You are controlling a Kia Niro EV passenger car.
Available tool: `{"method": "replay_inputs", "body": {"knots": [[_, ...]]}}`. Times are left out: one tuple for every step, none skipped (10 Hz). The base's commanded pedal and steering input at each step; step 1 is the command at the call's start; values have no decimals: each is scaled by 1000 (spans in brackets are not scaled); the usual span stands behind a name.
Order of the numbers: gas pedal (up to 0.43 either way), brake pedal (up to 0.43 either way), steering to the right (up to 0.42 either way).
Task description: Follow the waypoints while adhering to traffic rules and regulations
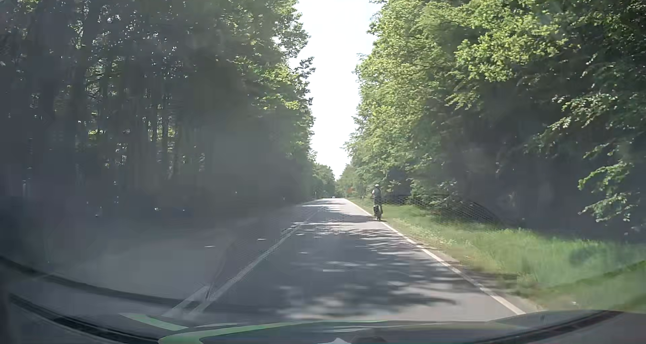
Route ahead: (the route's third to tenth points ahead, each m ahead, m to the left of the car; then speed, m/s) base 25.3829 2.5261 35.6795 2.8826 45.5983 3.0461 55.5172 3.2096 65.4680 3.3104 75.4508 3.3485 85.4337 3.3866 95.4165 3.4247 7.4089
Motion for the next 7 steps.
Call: {"method": "replay_inputs", "body": {"knots": [[118,0,-2],[118,0,-2],[118,0,-2],[118,0,-2],[118,0,-2],[118,0,-2],[118,0,-2]]}}
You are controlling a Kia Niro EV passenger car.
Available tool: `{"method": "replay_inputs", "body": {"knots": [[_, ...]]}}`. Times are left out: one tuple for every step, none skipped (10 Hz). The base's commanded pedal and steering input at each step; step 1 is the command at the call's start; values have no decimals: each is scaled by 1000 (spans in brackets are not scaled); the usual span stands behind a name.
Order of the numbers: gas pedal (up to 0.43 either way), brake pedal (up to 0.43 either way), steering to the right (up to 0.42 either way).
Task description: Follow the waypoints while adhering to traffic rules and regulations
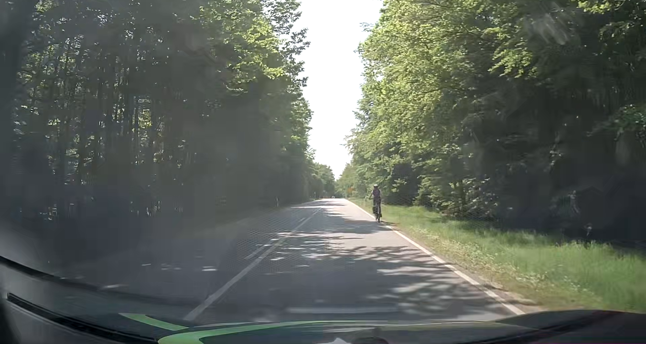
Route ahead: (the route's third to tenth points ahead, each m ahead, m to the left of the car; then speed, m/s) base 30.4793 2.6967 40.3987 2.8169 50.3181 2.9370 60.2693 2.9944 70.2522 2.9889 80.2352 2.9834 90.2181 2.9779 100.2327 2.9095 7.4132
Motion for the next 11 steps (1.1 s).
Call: {"method": "replay_inputs", "body": {"knots": [[118,0,-2],[118,0,-2],[118,0,-2],[118,0,-3],[118,0,-3],[118,0,-3],[118,0,-3],[118,0,-3],[118,0,-3],[118,0,-3],[118,0,-3]]}}
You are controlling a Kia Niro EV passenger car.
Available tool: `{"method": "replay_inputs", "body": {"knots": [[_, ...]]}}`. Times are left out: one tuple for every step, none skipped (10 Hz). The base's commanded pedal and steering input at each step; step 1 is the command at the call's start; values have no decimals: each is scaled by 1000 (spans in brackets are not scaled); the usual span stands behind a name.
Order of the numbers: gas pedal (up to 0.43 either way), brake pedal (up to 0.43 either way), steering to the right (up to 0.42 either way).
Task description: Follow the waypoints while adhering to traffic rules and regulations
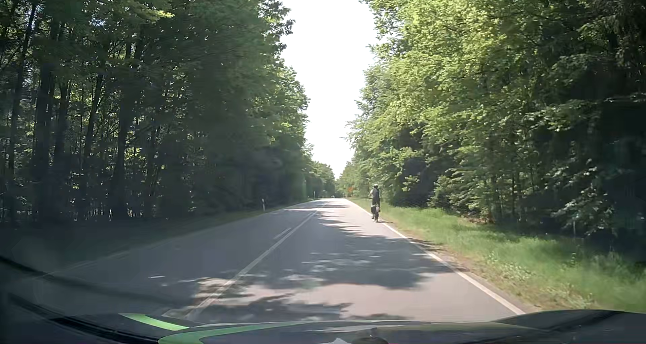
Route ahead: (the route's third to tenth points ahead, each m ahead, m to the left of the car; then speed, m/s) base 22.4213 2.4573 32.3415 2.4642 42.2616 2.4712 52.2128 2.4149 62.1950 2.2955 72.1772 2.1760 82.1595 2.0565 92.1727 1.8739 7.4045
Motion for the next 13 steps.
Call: {"method": "replay_inputs", "body": {"knots": [[118,0,-3],[118,0,-3],[118,0,-3],[118,0,-3],[118,0,-2],[118,0,-2],[118,0,-2],[118,0,-2],[118,0,-2],[118,0,-1],[118,0,-1],[118,0,-1],[118,0,-1]]}}
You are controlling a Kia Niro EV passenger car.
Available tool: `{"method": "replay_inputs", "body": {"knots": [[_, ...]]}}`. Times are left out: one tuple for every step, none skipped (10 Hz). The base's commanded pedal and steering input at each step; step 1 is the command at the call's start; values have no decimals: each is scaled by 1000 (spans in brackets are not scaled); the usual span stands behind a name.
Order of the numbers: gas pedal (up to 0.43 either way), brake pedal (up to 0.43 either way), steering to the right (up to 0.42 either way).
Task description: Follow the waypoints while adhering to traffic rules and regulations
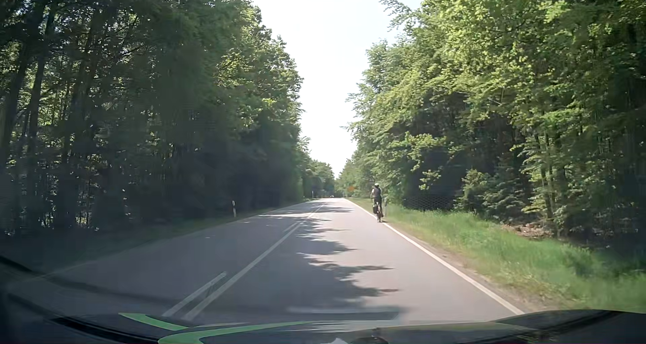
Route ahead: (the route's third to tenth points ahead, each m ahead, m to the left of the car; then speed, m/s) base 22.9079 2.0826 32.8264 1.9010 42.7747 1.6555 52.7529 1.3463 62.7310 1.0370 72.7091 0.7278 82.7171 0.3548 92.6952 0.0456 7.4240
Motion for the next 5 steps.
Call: {"method": "replay_inputs", "body": {"knots": [[118,0,-1],[118,0,-1],[118,0,-1],[118,0,-1],[118,0,-1]]}}
